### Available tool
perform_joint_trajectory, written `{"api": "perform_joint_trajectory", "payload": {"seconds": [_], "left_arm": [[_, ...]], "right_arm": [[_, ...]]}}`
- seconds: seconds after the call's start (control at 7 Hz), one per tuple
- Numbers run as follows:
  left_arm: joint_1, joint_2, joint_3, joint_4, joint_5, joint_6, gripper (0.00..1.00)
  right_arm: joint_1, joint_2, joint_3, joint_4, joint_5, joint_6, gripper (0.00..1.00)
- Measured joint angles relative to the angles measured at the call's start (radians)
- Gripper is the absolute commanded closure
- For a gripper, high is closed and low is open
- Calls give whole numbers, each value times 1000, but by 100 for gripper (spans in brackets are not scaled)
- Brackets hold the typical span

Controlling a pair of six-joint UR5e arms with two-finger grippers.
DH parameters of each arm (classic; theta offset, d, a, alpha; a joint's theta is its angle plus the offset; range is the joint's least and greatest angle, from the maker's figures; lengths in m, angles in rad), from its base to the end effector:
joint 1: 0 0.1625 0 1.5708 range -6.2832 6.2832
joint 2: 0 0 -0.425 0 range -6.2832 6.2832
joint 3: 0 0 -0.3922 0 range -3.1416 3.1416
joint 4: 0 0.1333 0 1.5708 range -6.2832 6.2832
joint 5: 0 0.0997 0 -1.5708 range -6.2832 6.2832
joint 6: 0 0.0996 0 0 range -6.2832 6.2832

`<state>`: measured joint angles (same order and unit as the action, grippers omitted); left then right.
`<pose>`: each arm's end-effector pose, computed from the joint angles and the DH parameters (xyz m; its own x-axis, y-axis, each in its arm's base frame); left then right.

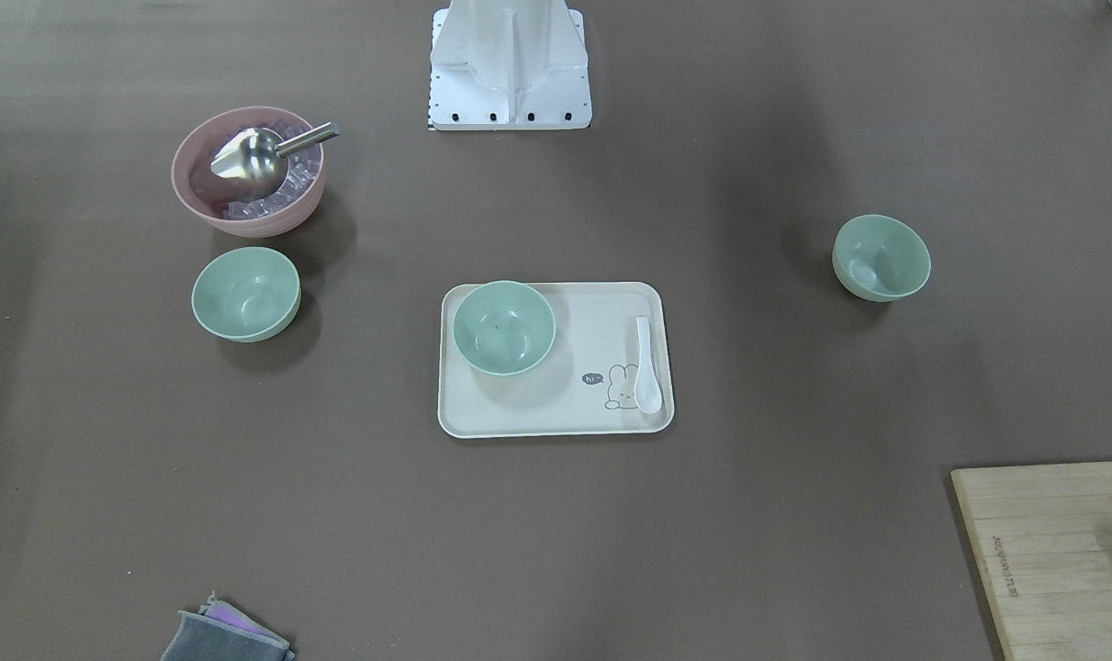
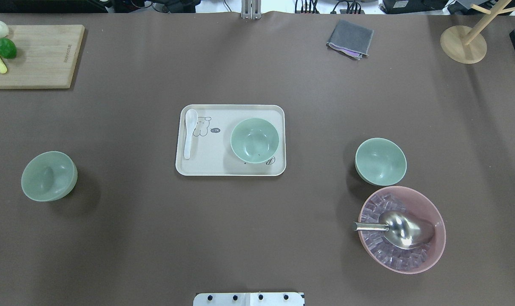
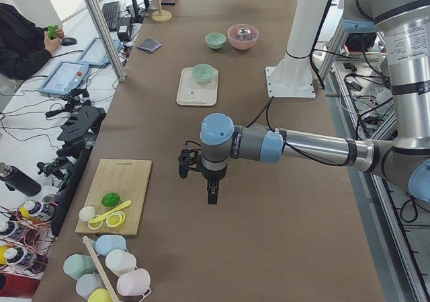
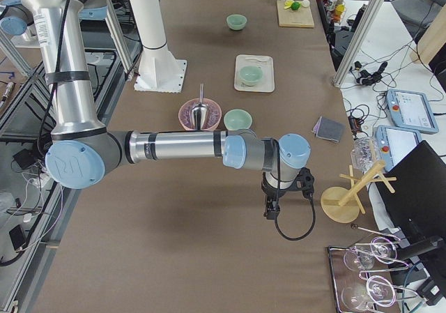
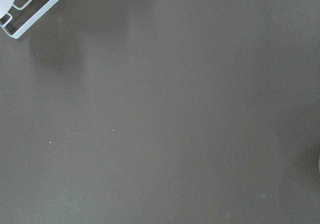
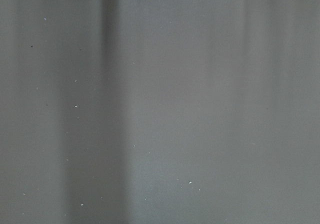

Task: Stack green bowls together

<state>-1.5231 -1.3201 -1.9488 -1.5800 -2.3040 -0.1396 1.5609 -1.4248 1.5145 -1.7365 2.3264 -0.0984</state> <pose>-0.0479 -0.3952 0.5842 0.7372 -0.0125 -0.6755 0.0559 0.9975 0.0425 0.0596 -0.5470 0.6277 0.7238 -0.0533 0.6879 0.0814 0.9966 -0.0084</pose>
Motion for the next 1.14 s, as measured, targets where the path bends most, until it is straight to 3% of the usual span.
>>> {"api": "perform_joint_trajectory", "payload": {"seconds": [1.14], "left_arm": [[0,-43,49,-20,-8,-4,2]], "right_arm": [[-4,6,14,0,10,11,0]]}}
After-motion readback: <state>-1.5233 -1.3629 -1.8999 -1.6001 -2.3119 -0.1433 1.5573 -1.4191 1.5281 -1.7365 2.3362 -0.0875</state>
